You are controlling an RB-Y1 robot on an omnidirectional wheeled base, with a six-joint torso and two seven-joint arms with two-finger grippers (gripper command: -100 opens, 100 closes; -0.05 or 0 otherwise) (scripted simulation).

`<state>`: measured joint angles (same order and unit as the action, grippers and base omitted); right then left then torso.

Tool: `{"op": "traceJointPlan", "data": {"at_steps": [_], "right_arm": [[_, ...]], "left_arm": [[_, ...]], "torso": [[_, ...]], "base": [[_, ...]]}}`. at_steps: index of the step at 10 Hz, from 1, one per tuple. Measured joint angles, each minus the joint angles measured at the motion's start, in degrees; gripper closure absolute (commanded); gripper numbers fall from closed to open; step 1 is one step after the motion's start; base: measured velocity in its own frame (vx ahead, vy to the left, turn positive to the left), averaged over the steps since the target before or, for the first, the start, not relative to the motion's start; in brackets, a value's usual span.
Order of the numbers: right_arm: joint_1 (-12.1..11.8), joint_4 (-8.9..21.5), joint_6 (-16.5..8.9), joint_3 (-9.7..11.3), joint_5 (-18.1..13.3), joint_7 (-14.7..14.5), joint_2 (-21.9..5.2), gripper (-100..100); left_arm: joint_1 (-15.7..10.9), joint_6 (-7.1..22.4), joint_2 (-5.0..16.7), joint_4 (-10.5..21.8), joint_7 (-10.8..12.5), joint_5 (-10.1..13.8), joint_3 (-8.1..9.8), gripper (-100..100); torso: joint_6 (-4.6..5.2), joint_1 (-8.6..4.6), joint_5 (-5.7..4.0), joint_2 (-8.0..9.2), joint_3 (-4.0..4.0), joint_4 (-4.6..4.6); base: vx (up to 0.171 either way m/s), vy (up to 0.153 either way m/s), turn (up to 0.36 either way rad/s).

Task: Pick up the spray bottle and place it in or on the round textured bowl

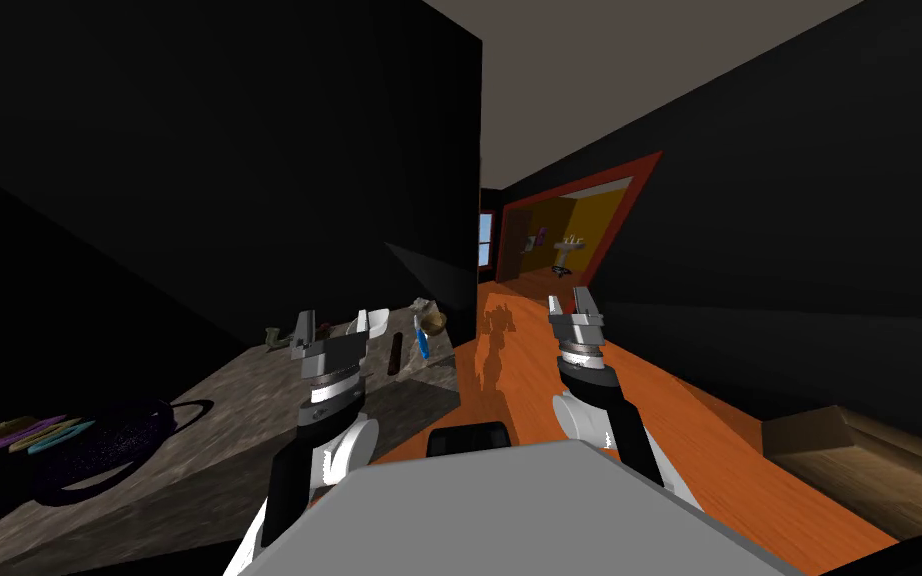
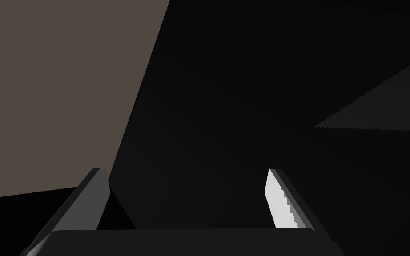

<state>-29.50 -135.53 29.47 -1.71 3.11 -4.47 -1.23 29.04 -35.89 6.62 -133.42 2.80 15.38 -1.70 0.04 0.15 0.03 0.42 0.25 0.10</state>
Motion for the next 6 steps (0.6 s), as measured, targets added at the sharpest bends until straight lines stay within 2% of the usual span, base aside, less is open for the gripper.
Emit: {"op": "traceJointPlan", "data": {"at_steps": [6], "right_arm": [[0.0, 0.0, 0.0, 0.0, 0.0, 0.0, 0.0, 0]], "left_arm": [[-0.6, -3.0, 2.9, 0.2, -1.4, 9.9, 1.18, -100]], "torso": [[-0.02, 0.02, 0.01, -0.13, -0.07, -0.03]], "base": [[-0.084, 0.014, -0.188]]}}
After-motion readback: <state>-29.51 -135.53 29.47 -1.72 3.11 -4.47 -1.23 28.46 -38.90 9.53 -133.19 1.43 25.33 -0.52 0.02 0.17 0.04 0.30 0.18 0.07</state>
